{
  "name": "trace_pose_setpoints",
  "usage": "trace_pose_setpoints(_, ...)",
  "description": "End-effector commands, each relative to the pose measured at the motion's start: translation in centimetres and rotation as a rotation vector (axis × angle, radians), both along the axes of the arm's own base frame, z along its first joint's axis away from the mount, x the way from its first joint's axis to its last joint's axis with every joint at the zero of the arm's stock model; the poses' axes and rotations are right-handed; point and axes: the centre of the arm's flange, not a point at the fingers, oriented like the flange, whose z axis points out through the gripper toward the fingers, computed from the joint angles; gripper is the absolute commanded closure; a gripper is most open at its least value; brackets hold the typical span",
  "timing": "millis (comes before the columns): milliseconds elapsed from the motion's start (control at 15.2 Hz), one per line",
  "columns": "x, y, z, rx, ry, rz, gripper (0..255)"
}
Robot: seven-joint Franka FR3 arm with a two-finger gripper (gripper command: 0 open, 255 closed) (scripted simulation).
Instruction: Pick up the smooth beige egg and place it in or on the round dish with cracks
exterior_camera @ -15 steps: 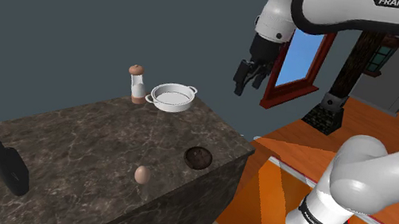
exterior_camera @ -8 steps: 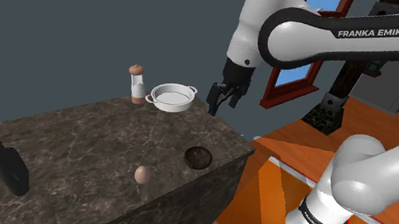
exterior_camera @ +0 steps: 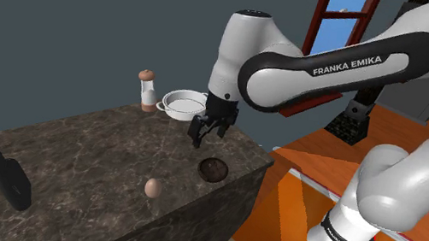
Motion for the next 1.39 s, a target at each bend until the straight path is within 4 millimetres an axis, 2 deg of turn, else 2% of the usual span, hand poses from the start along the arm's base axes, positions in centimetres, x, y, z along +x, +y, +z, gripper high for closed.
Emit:
trace_pose_setpoints(0,0.8,1.9,-1.3,0.008,-0.002,-0.001,0)
trace_pose_setpoints(792,5.9,13.6,-10.1,0.042,-0.013,-0.005,0)
trace_pose_setpoints(858,5.9,13.6,-10.1,0.042,-0.013,-0.005,0)
trace_pose_setpoints(1320,6.5,14.1,-14.0,0.042,-0.013,-0.005,0)
